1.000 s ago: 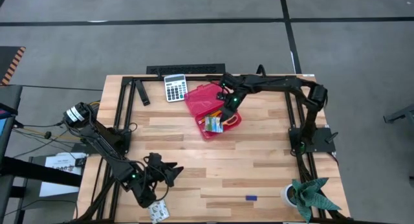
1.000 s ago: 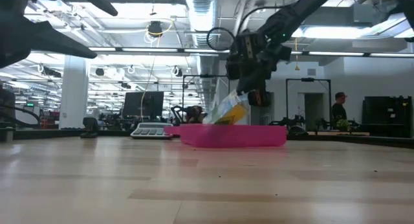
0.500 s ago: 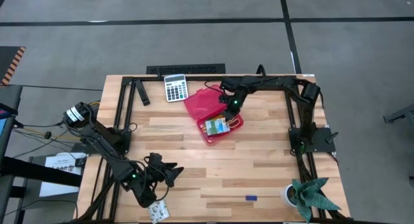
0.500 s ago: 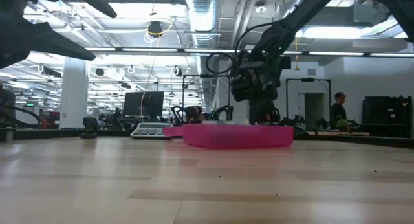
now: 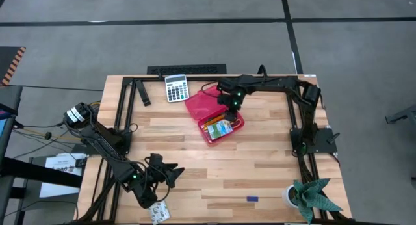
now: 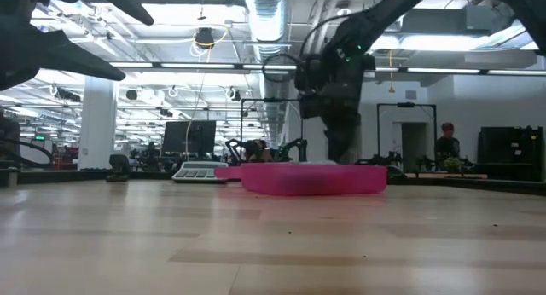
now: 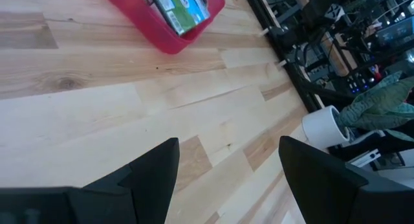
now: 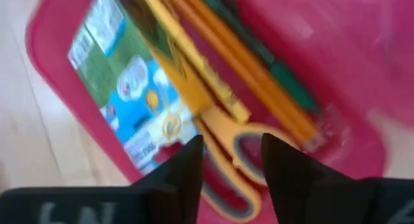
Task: Pack school essentials
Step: Put the orange crayon box into the red supply box
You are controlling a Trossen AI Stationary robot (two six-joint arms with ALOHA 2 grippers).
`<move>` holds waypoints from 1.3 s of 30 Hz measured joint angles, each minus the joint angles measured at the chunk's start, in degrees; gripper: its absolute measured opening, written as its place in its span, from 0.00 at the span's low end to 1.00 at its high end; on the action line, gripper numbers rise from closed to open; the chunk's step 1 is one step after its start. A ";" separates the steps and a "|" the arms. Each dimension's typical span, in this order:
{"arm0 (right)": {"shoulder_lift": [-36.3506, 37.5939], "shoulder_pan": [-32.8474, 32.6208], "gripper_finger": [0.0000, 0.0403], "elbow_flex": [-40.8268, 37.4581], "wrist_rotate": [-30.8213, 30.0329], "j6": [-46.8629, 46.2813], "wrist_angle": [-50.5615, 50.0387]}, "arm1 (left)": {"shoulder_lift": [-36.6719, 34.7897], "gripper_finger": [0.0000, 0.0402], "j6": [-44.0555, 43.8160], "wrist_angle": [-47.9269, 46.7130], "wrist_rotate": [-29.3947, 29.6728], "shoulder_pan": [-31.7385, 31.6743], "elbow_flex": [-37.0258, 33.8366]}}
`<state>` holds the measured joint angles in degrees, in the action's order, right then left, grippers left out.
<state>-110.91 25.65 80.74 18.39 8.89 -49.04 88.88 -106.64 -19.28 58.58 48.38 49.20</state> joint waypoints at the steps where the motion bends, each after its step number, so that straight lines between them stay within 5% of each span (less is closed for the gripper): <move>1: 0.00 -0.42 0.43 0.79 -0.55 0.46 0.08 | 0.00 0.65 -0.20 -0.34 -0.35 0.00 0.01; 7: 0.04 -1.99 0.47 2.15 -6.60 -1.45 -0.81 | 0.00 0.65 -1.59 -1.33 -1.82 0.00 -0.01; 15: 0.05 -1.60 0.39 1.81 -13.83 -5.31 -5.97 | 0.00 0.65 -1.59 -1.92 -1.82 0.00 -0.01; 39: 0.24 -9.99 0.30 -1.87 -15.87 -7.35 4.04 | 0.00 0.65 -1.61 -3.57 -2.46 -1.53 -0.01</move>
<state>-110.67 15.66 78.87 2.52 1.54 -45.00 88.88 -108.25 -22.85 56.12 46.85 49.19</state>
